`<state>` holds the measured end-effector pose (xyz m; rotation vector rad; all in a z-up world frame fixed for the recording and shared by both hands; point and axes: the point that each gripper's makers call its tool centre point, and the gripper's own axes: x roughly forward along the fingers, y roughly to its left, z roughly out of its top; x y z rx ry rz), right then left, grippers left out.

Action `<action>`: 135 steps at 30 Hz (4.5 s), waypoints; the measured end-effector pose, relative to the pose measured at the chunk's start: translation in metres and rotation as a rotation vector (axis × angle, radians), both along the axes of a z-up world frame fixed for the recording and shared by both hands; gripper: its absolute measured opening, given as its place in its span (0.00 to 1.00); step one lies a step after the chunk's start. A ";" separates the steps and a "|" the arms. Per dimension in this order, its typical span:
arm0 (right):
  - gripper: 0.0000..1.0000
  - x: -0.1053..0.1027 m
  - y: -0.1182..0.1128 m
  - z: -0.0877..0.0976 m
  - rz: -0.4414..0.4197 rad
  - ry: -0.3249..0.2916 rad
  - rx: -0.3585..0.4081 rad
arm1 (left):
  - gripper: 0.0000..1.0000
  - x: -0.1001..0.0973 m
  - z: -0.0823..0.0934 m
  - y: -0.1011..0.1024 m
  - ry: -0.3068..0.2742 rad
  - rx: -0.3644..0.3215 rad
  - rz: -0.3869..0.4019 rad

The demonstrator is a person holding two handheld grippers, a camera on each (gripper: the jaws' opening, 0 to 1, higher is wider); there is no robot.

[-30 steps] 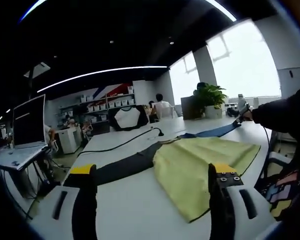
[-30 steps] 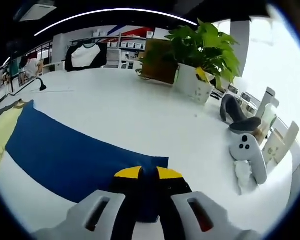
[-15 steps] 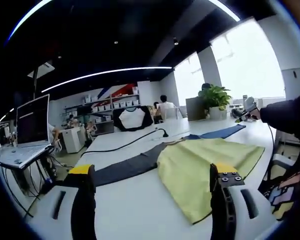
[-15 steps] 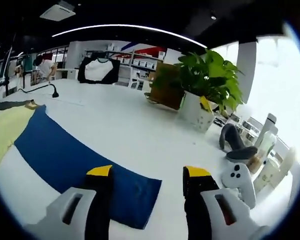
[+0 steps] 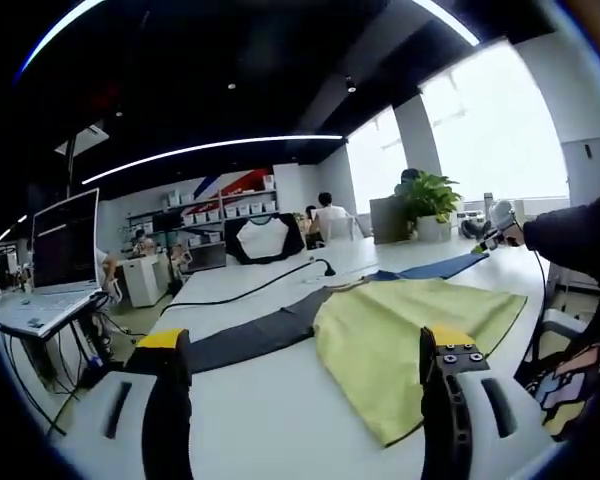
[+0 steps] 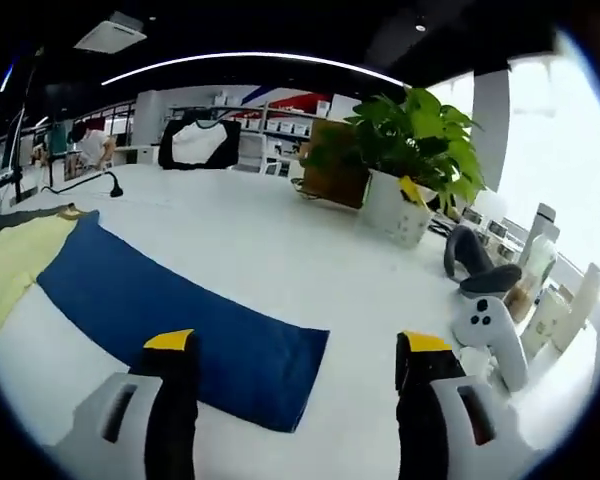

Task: Fold the garment on the visible template until the final outline fits inside the template.

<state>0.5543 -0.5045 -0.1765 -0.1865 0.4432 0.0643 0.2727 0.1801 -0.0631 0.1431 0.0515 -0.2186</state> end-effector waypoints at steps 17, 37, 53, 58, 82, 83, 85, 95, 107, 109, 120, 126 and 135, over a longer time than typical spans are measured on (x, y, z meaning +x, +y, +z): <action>0.33 -0.007 0.013 -0.017 0.021 0.007 0.078 | 1.00 -0.002 0.005 -0.002 -0.020 -0.016 -0.010; 0.00 -0.002 0.022 -0.018 -0.018 -0.013 0.056 | 0.99 -0.002 0.004 -0.002 -0.018 -0.017 -0.011; 0.00 0.002 0.023 0.004 -0.086 -0.065 0.171 | 1.00 -0.005 0.013 0.005 -0.043 -0.029 0.005; 0.00 0.004 0.036 0.032 -0.062 -0.101 0.228 | 1.00 -0.005 0.014 0.006 -0.045 -0.044 0.003; 0.00 0.002 0.138 0.166 0.084 -0.282 0.310 | 1.00 -0.003 0.021 0.005 -0.107 -0.045 0.005; 0.00 0.002 0.142 0.170 0.088 -0.289 0.316 | 1.00 -0.003 0.021 0.004 -0.106 -0.047 0.003; 0.00 0.002 0.156 0.178 0.111 -0.291 0.326 | 1.00 -0.002 0.019 0.003 -0.100 -0.049 -0.002; 0.00 0.003 0.210 0.212 0.168 -0.318 0.351 | 1.00 -0.003 0.016 0.001 -0.076 -0.067 -0.025; 0.00 0.009 0.274 0.240 0.229 -0.299 0.380 | 1.00 0.002 0.009 -0.001 -0.043 -0.076 -0.041; 0.00 0.011 0.285 0.246 0.244 -0.300 0.380 | 1.00 0.002 0.009 -0.002 -0.043 -0.077 -0.042; 0.00 0.016 0.373 0.254 0.340 -0.276 0.368 | 1.00 0.001 0.009 0.002 -0.041 -0.075 -0.042; 0.00 0.020 0.411 0.242 0.369 -0.240 0.363 | 1.00 0.001 0.009 0.003 -0.040 -0.080 -0.044; 0.00 0.020 0.459 0.204 0.422 -0.166 0.332 | 1.00 0.001 0.007 0.006 -0.034 -0.083 -0.041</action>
